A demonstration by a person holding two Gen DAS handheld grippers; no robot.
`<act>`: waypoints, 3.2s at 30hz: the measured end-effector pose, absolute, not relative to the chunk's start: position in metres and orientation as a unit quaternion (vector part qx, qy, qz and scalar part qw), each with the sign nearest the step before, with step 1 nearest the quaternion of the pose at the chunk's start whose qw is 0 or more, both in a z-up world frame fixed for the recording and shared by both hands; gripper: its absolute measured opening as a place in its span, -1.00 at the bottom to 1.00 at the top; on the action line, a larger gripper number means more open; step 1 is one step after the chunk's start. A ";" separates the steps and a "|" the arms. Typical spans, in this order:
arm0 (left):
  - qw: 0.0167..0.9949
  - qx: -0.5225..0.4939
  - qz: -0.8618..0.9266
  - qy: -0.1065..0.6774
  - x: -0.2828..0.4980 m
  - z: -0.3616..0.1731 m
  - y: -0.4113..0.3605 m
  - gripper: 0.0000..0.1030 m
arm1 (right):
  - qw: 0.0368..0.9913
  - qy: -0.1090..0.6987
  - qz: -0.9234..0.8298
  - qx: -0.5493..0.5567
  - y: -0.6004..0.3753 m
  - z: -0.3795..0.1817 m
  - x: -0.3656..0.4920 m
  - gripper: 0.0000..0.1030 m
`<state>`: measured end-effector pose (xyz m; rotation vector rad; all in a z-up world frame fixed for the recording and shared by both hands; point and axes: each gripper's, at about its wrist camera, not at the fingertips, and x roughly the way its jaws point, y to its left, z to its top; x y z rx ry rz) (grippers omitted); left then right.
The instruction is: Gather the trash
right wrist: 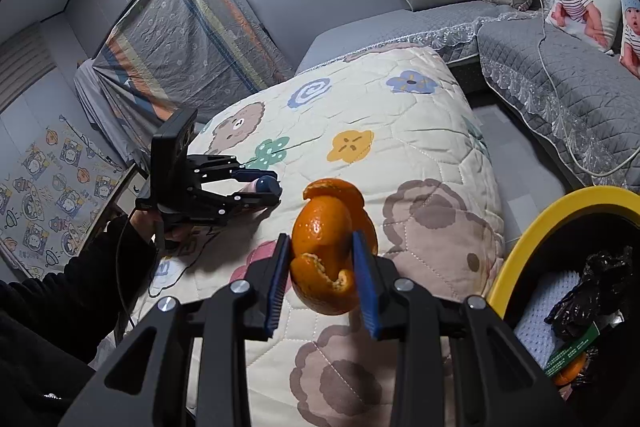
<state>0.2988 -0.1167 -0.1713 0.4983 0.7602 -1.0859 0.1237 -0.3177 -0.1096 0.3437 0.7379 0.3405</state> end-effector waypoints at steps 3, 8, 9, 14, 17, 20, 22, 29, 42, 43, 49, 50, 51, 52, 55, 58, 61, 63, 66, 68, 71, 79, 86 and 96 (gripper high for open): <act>0.770 0.222 -0.492 0.339 0.297 -0.161 -0.112 -0.34 | 0.906 0.351 0.168 0.164 -0.317 -0.103 0.120 -0.42; 0.808 0.216 -0.465 0.291 0.273 -0.118 -0.110 -0.37 | 0.913 0.336 0.172 0.156 -0.318 -0.093 0.109 -0.42; 0.820 0.216 -0.450 0.279 0.266 -0.108 -0.113 -0.39 | 0.916 0.327 0.174 0.156 -0.319 -0.090 0.106 -0.42; 0.857 0.215 -0.404 0.235 0.229 -0.072 -0.139 -0.40 | 0.926 0.294 0.173 0.164 -0.327 -0.073 0.090 -0.42; 0.870 0.197 -0.390 0.230 0.215 -0.055 -0.152 -0.40 | 0.933 0.276 0.164 0.164 -0.337 -0.063 0.078 -0.42; 0.878 0.179 -0.383 0.223 0.196 -0.036 -0.166 -0.40 | 0.940 0.258 0.147 0.166 -0.351 -0.054 0.065 -0.42; 0.881 0.178 -0.384 0.210 0.178 -0.022 -0.180 -0.40 | 0.945 0.244 0.138 0.166 -0.362 -0.047 0.055 -0.42; 0.872 0.172 -0.426 0.171 0.127 0.008 -0.219 -0.40 | 0.960 0.199 0.087 0.174 -0.402 -0.035 0.025 -0.42; 0.842 0.171 -0.490 0.146 0.078 0.021 -0.290 -0.40 | 0.953 0.220 -0.057 0.201 -0.470 -0.080 0.015 -0.42; 0.840 0.171 -0.494 0.148 0.077 0.021 -0.295 -0.40 | 0.950 0.225 -0.067 0.205 -0.476 -0.085 0.015 -0.42; 0.828 0.168 -0.511 0.157 0.069 0.015 -0.322 -0.40 | 0.940 0.238 -0.089 0.229 -0.497 -0.107 0.010 -0.42; 0.827 0.168 -0.512 0.159 0.070 0.014 -0.327 -0.40 | 0.939 0.239 -0.093 0.230 -0.499 -0.110 0.009 -0.42; 0.826 0.167 -0.513 0.164 0.070 0.013 -0.333 -0.40 | 0.938 0.241 -0.094 0.232 -0.501 -0.113 0.009 -0.42; 0.826 0.164 -0.513 0.169 0.071 0.011 -0.338 -0.40 | 0.935 0.244 -0.097 0.237 -0.504 -0.117 0.008 -0.42; 0.824 0.159 -0.513 0.180 0.075 0.003 -0.351 -0.40 | 0.929 0.256 -0.101 0.248 -0.510 -0.126 0.006 -0.42; 0.820 0.155 -0.512 0.205 0.085 -0.013 -0.369 -0.40 | 0.922 0.275 -0.109 0.248 -0.512 -0.136 0.010 -0.42; 0.813 0.147 -0.508 0.245 0.104 -0.037 -0.389 -0.40 | 0.917 0.293 -0.121 0.241 -0.513 -0.145 0.015 -0.42; 0.809 0.142 -0.498 0.278 0.120 -0.056 -0.400 -0.40 | 0.911 0.303 -0.131 0.247 -0.518 -0.152 0.016 -0.41; 0.807 0.132 -0.488 0.305 0.135 -0.075 -0.407 -0.40 | 0.903 0.310 -0.151 0.257 -0.527 -0.159 0.014 -0.34; 0.805 0.119 -0.489 0.314 0.140 -0.081 -0.404 -0.25 | 0.904 0.304 -0.165 0.251 -0.528 -0.154 0.009 -0.20; 0.824 0.109 -0.466 0.303 0.143 -0.079 -0.394 0.54 | 0.906 0.291 -0.193 0.239 -0.529 -0.143 0.001 0.15; 0.861 0.035 -0.439 0.255 0.144 -0.046 -0.333 0.84 | 0.896 0.284 -0.308 0.146 -0.515 -0.115 0.004 0.85; 0.912 0.024 -0.357 0.199 0.137 -0.020 -0.245 0.84 | 0.868 0.267 -0.416 0.043 -0.489 -0.119 0.025 0.85; 0.987 0.033 -0.093 0.130 0.082 0.012 -0.086 0.84 | 0.975 0.109 -0.183 0.067 -0.357 -0.033 0.002 0.85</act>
